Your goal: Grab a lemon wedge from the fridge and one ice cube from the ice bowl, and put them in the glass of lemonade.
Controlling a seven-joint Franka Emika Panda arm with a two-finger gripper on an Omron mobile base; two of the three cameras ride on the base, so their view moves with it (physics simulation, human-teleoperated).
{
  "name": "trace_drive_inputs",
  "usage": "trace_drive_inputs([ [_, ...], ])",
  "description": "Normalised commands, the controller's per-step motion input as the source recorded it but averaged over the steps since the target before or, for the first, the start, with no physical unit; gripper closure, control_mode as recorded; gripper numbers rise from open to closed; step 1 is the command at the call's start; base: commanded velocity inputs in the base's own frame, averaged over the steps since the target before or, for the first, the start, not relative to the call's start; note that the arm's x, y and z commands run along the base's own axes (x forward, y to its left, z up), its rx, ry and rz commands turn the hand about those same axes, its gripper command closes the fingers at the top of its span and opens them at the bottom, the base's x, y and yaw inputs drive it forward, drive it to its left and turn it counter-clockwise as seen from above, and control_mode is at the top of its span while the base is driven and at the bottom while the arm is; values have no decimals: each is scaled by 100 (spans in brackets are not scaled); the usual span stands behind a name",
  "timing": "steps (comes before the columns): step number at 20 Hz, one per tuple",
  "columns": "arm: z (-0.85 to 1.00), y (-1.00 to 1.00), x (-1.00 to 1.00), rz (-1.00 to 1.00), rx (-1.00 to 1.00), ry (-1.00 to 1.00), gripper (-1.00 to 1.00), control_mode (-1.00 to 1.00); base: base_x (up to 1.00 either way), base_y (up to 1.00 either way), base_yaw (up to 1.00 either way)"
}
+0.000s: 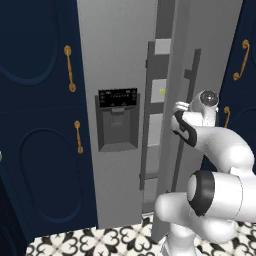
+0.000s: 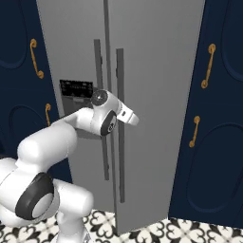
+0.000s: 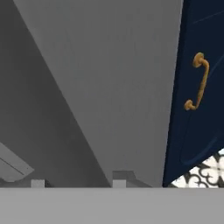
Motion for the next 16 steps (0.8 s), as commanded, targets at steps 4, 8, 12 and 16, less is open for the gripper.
trace_drive_inputs([
  [4, 0, -100, -38, -19, 8, 0, 100, -100, 0, 0, 0],
  [8, 0, -100, -21, -7, 6, 0, 100, -100, 0, 0, 0],
  [12, 0, -100, -13, -3, 6, 0, 100, -100, 0, 0, 0],
  [16, 0, -100, -31, -3, 14, -3, 100, -100, 0, 0, 0],
])
